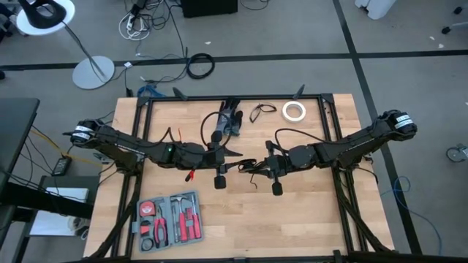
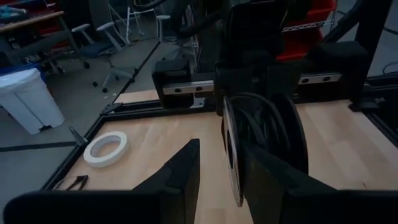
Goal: Coil cords
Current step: Uncoil the black wire from the spool
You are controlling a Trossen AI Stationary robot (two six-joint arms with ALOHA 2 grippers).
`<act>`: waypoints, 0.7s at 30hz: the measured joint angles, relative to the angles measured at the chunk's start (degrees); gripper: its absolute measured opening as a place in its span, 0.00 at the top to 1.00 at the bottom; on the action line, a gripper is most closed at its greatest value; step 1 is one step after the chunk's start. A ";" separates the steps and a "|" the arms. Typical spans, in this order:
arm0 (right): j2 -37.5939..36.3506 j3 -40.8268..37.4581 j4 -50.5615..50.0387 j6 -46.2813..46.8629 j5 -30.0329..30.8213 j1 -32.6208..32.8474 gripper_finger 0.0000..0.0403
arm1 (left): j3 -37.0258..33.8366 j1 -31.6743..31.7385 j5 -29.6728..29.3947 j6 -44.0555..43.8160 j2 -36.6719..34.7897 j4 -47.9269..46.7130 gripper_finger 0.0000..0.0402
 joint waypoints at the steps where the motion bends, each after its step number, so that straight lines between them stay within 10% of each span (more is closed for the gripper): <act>1: 0.00 0.00 0.21 0.01 -0.19 0.00 1.00 | 0.00 0.00 -0.02 -0.27 0.00 0.08 0.72; 9: 0.00 -0.02 -0.44 0.29 -0.70 0.00 1.00 | 0.02 0.07 0.27 -1.42 2.38 2.24 0.97; 21: -0.36 -0.04 -1.67 4.37 1.64 0.54 0.82 | 0.02 0.17 -2.10 0.08 3.04 3.48 1.00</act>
